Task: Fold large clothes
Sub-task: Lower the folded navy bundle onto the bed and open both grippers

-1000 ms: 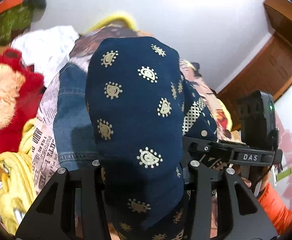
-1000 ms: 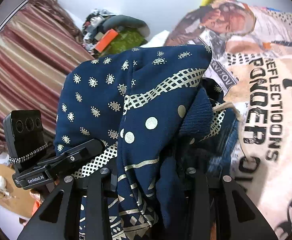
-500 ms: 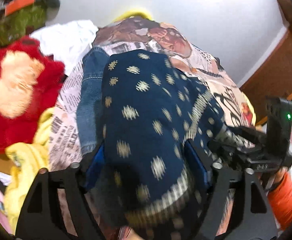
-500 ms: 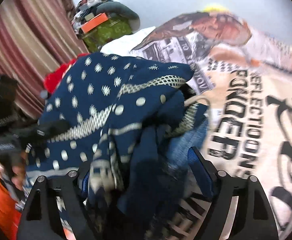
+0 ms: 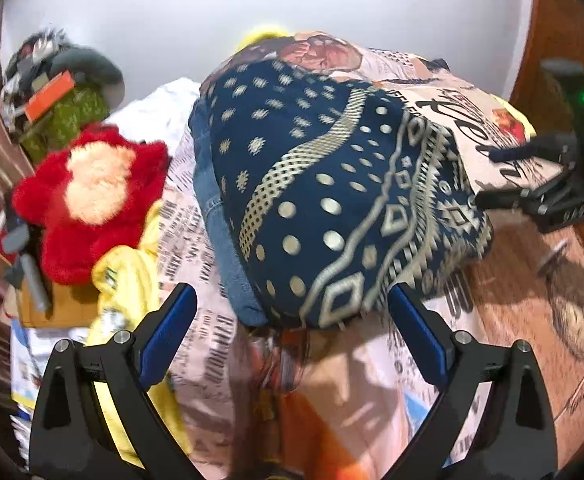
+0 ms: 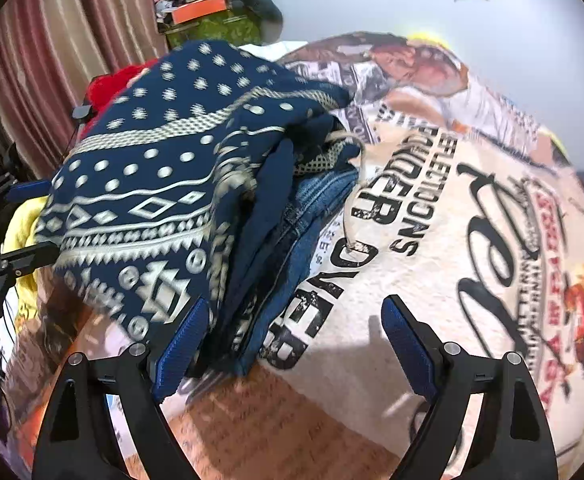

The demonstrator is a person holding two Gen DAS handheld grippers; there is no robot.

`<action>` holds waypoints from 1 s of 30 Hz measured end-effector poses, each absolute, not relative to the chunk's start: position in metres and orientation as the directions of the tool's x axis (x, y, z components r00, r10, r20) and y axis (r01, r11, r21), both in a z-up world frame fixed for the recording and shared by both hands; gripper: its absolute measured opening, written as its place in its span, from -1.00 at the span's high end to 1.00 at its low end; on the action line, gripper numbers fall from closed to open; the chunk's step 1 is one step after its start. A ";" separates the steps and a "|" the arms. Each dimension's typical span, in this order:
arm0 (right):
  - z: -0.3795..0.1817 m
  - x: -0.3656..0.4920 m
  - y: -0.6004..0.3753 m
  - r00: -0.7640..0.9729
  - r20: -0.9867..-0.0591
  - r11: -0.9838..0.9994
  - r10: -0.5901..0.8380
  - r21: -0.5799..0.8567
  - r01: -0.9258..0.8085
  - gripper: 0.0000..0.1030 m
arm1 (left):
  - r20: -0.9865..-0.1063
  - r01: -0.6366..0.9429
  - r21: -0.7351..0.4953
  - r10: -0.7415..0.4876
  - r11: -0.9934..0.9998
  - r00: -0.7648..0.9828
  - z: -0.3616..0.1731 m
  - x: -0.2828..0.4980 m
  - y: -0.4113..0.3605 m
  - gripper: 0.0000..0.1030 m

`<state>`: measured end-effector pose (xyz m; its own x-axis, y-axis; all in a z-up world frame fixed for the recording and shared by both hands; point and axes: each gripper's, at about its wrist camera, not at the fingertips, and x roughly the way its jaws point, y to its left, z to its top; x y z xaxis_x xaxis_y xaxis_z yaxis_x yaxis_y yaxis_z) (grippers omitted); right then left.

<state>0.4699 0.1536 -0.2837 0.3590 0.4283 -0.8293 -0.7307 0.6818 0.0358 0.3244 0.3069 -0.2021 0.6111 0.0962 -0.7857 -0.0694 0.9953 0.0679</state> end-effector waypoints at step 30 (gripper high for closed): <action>-0.213 0.492 0.172 0.573 -0.650 0.762 0.499 0.015 -0.647 -0.69 | -0.669 -0.352 0.058 0.299 0.934 0.681 -0.149 0.367 0.326 -0.97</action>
<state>0.4923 0.1716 -0.2131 0.5727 0.4990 -0.6504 -0.6472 0.7622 0.0148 0.3666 0.3258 -0.1489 0.6809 0.2987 -0.6687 -0.3524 0.9340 0.0584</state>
